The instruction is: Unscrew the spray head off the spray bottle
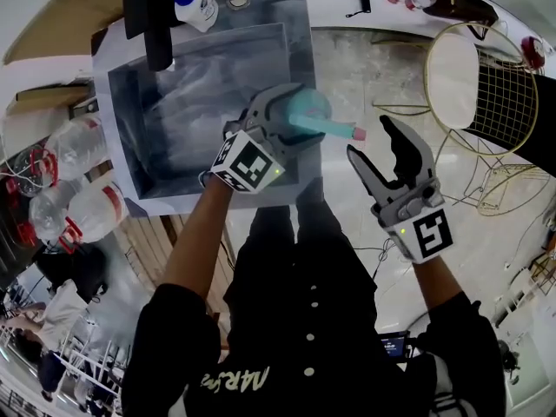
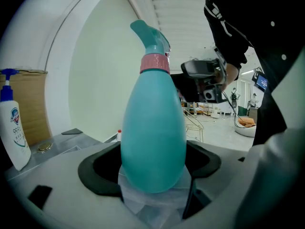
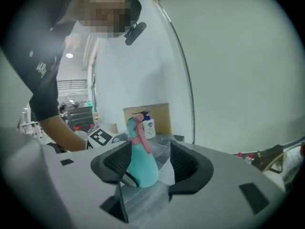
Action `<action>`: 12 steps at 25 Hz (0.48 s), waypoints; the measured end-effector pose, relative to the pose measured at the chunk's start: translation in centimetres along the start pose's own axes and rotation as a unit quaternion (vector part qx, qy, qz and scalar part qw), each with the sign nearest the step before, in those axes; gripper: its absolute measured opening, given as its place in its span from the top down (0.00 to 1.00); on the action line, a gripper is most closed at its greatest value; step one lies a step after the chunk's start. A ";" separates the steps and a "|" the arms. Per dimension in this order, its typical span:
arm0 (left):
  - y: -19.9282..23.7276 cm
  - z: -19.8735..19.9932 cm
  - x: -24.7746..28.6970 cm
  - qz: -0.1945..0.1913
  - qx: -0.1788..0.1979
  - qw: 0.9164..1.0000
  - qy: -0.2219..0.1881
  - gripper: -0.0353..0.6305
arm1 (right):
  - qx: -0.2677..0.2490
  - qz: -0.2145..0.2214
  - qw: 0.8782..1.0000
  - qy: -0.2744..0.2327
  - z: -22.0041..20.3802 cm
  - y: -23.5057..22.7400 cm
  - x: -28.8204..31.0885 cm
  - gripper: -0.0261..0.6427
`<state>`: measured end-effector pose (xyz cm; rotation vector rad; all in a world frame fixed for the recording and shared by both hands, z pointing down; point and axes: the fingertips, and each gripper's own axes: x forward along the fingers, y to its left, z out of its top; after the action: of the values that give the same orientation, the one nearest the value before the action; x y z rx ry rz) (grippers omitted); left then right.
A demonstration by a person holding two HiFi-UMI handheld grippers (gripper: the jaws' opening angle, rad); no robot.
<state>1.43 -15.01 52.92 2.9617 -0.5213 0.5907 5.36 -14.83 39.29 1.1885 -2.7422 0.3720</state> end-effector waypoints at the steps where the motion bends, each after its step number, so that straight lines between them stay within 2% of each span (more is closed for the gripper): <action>1: 0.0 0.0 0.0 0.000 0.000 1.000 0.000 0.34 | 0.002 -0.033 0.999 -0.006 -0.2 0.4 -1.0 0.58; 3: 0.0 0.0 0.0 0.001 -0.001 1.000 0.000 0.34 | -0.006 -0.055 0.998 -0.007 -0.7 2.4 -1.8 0.65; 6: 0.1 0.0 0.0 0.003 -0.001 1.000 0.000 0.34 | -0.035 -0.017 0.999 0.018 -1.5 6.1 -0.4 0.66; 8: 0.1 -0.1 0.1 0.006 -0.002 1.000 0.001 0.34 | -0.038 -0.007 0.999 0.036 -2.0 6.7 1.2 0.66; 12: 0.1 0.0 0.1 0.011 -0.004 1.000 0.001 0.34 | -0.012 -0.045 0.998 0.041 -1.9 5.6 3.3 0.66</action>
<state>1.51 -15.13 53.02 2.9508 -0.5542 0.5927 -0.94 -12.97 40.92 1.2552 -2.6068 0.3682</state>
